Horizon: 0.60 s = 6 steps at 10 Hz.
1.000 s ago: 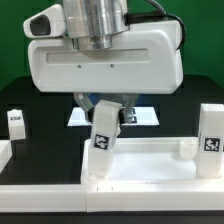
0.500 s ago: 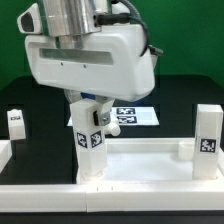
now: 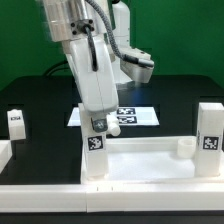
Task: Assemble desk
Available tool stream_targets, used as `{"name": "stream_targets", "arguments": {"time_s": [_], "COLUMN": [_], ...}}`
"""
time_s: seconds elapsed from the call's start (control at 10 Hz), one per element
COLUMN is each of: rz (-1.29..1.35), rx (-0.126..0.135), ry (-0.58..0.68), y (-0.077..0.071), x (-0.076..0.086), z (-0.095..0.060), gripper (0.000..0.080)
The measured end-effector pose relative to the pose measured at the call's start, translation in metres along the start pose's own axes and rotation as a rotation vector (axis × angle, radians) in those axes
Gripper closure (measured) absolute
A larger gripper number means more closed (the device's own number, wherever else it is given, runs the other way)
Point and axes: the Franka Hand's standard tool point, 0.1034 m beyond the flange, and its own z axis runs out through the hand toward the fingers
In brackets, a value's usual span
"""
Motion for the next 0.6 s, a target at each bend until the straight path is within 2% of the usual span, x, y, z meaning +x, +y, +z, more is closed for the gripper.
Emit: {"name": "stream_targets", "arguments": {"time_s": [0.1,0.2,0.3,0.4,0.6], "rz": [-0.033,-0.102,-0.334,-0.561,-0.748], "rx": [0.0,-0.006,-0.013,-0.014,-0.024], "ry": [0.0,0.006,0.014,0.013,0.014], "y": [0.0001,0.0008,0.0015,0.0012,0.0022], "x": [0.0,0.0007,0.0021,0.002,0.0025], "z": [0.0001,0.0001,0.0002,-0.0002,-0.0005], "gripper": [0.043,0.043,0.025,0.017,0.0156]}}
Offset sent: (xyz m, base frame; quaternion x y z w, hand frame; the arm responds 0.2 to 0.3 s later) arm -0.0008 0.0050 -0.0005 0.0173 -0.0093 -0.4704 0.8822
